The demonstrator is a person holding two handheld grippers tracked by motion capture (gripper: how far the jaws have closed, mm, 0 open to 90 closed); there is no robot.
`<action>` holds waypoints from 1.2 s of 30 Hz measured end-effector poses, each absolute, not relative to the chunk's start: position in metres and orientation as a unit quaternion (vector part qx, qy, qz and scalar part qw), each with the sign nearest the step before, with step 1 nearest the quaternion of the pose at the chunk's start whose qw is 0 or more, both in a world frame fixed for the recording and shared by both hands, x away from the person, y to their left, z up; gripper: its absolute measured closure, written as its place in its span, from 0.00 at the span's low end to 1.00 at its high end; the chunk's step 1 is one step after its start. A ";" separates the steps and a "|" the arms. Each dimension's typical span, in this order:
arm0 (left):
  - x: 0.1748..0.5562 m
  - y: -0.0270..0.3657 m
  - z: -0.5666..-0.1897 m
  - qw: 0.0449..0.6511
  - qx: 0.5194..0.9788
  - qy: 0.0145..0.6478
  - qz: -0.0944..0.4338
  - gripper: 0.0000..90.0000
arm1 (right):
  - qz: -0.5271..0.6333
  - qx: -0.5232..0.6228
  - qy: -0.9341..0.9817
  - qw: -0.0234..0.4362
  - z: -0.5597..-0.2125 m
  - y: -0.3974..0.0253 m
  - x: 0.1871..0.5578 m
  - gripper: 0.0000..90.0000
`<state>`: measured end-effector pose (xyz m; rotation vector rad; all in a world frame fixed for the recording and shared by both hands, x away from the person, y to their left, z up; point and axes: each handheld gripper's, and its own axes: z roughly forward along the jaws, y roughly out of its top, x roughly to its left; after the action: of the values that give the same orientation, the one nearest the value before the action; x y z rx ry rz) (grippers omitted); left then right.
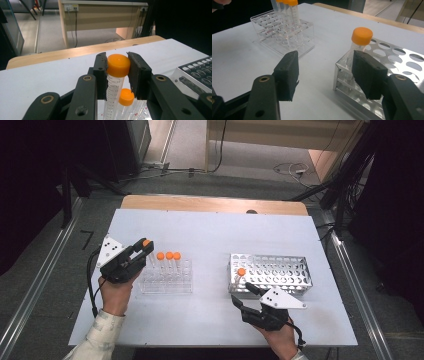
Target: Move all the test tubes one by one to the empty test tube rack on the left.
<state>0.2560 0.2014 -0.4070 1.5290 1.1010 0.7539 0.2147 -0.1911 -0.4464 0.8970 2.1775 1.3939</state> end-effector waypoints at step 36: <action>0.260 0.201 -0.428 0.519 0.638 0.489 0.291 0.68 | 0.494 0.320 0.784 0.200 -0.449 -0.190 0.215 0.41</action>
<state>0.2604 0.2008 -0.4284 1.5314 1.1731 0.6975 0.2154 -0.1904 -0.4485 0.8933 2.1904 1.3802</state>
